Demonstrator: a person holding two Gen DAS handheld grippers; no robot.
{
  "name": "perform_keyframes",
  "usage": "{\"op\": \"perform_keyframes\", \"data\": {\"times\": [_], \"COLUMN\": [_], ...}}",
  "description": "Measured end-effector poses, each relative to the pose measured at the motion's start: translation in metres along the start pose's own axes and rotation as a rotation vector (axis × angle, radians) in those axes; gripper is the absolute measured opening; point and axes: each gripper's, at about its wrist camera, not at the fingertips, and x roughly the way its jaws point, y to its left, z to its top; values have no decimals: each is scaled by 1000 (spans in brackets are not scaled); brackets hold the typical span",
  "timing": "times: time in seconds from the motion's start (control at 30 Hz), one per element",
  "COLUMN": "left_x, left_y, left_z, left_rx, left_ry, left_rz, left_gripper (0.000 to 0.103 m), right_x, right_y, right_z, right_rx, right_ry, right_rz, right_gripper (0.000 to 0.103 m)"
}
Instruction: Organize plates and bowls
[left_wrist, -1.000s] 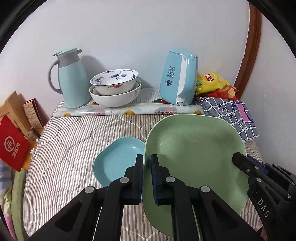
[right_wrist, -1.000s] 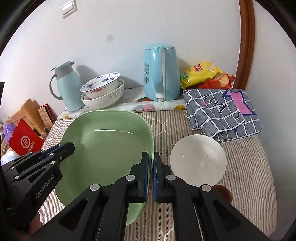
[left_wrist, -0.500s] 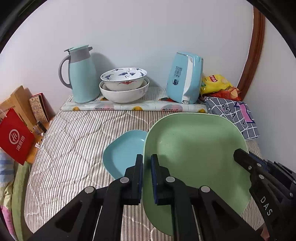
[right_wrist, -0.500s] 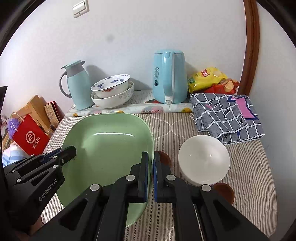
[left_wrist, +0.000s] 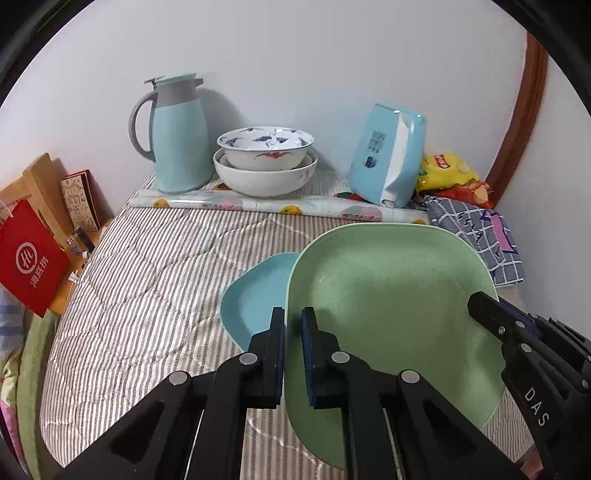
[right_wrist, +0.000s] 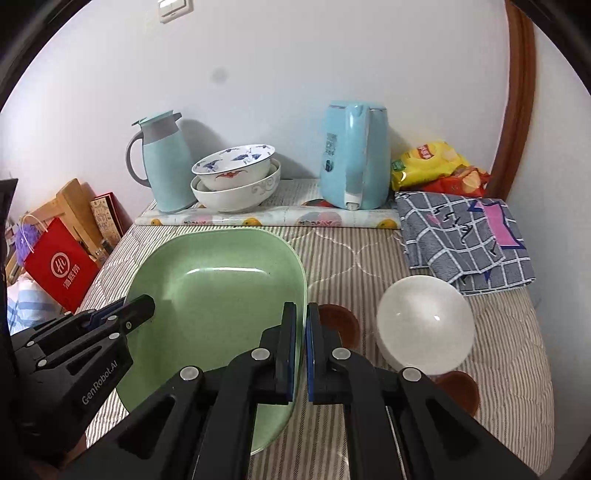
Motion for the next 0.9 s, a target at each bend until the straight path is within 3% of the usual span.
{"op": "perform_keyframes", "data": {"times": [0.47, 0.9], "left_x": [53, 86], "left_y": [25, 42], "left_z": [10, 1], "left_rx": [-43, -85], "left_ry": [83, 166], "left_rz": [9, 37], "left_gripper": [9, 9], "right_x": [62, 104], "right_y": [19, 26], "right_z": [19, 15], "right_rx": [-40, -66], "right_ry": [84, 159], "right_rz": [35, 78], "right_gripper": [5, 5]}}
